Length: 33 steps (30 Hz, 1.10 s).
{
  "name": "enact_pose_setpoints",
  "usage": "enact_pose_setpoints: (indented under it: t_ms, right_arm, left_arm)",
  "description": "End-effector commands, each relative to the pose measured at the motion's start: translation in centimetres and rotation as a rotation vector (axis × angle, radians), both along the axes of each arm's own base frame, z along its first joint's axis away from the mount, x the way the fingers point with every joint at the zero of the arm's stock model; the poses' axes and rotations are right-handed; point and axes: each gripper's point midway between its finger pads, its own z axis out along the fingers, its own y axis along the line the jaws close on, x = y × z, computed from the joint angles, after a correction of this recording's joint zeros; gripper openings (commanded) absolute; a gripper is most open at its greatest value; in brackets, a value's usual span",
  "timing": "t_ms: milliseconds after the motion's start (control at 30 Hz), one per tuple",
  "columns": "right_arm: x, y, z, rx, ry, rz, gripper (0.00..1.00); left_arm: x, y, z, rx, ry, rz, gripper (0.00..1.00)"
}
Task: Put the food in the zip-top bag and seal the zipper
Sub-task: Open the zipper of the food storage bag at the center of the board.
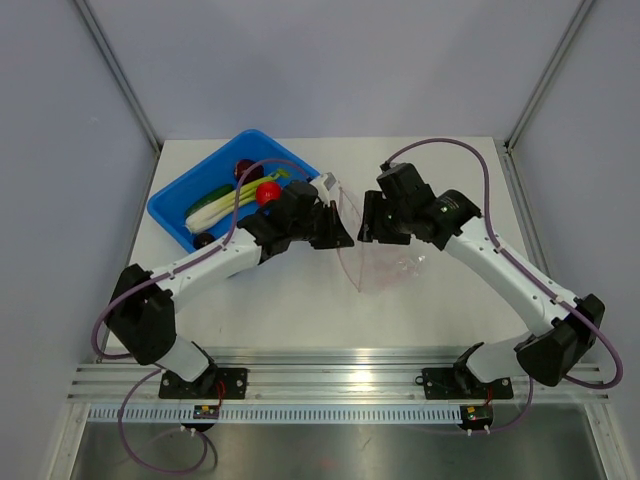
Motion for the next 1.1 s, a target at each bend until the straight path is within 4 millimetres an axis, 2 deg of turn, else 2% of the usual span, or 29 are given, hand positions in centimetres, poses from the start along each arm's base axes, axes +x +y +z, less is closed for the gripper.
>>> enact_pose_setpoints:
  t_ms: [0, 167, 233, 300, 367, 400, 433, 467, 533, 567, 600, 633, 667, 700, 767, 800, 933, 1000, 1067]
  right_arm:
    - [0.7, 0.3, 1.4, -0.019, -0.055, -0.028, 0.6]
    - [0.8, 0.9, 0.3, -0.05, -0.041, -0.012, 0.52]
    - [1.0, 0.7, -0.4, -0.086, -0.043, -0.02, 0.43]
    - [1.2, 0.2, -0.6, -0.108, -0.046, -0.047, 0.24]
    - [1.6, -0.5, -0.3, -0.127, -0.073, -0.077, 0.15]
    - [1.7, -0.8, 0.2, -0.129, -0.088, -0.093, 0.06]
    - [2.0, -1.4, 0.6, -0.143, -0.113, -0.115, 0.03]
    - [2.0, -1.7, 1.1, -0.148, -0.127, -0.124, 0.0]
    - [2.3, -2.5, 2.9, -0.163, -0.174, -0.145, 0.0]
    - [2.4, -3.0, 3.5, -0.176, -0.187, -0.153, 0.0]
    - [2.4, -3.5, 5.0, -0.185, -0.208, -0.154, 0.0]
    - [2.6, -4.3, 5.9, -0.215, -0.236, -0.178, 0.0]
    - [2.6, -4.8, 6.6, -0.233, -0.252, -0.184, 0.0]
    - [2.5, -5.4, 8.0, -0.244, -0.268, -0.193, 0.0]
    - [2.5, -6.6, 9.3, -0.283, -0.293, -0.224, 0.0]
    - [2.1, -7.4, 10.1, -0.298, -0.295, -0.236, 0.0]
    - [1.5, -8.3, 10.1, -0.358, -0.261, -0.239, 0.0]
    - [1.0, -8.6, 9.3, -0.384, -0.221, -0.234, 0.0]
    - [0.6, -8.1, 8.2, -0.378, -0.18, -0.208, 0.0]
  left_arm:
    - [-0.3, -0.3, 5.0, -0.089, -0.057, 0.003, 0.0]
    - [-0.4, -0.2, 5.5, -0.085, -0.06, 0.002, 0.0]
    - [-0.5, 0.0, 5.4, -0.077, -0.059, -0.001, 0.0]
    - [-0.6, 0.1, 5.1, -0.063, -0.055, -0.006, 0.0]
    - [-0.7, 0.3, 5.1, -0.052, -0.056, -0.01, 0.0]
    - [-0.8, 0.5, 4.7, -0.032, -0.051, -0.016, 0.0]
    - [-0.9, 0.7, 4.6, -0.017, -0.048, -0.022, 0.0]
    - [-0.6, 0.7, 5.5, -0.014, -0.065, -0.026, 0.0]
    - [-0.7, 1.6, 4.4, 0.078, -0.044, -0.049, 0.0]
    - [0.1, 1.4, 6.8, 0.077, -0.091, -0.049, 0.0]
    - [-0.4, 2.4, 6.2, 0.154, -0.077, -0.075, 0.0]
    - [-0.1, 2.7, 6.8, 0.182, -0.094, -0.076, 0.0]
    - [0.5, 2.5, 8.6, 0.183, -0.131, -0.079, 0.0]
    - [0.1, 3.1, 8.7, 0.223, -0.132, -0.105, 0.0]
    - [0.1, 3.2, 9.8, 0.234, -0.149, -0.126, 0.0]
    - [-0.2, 3.3, 11.2, 0.229, -0.174, -0.147, 0.0]
    - [-1.6, 2.9, 12.0, 0.205, -0.164, -0.242, 0.0]
    - [-1.8, 2.8, 11.3, 0.21, -0.159, -0.27, 0.0]
    - [-2.1, 2.8, 9.6, 0.231, -0.124, -0.29, 0.0]
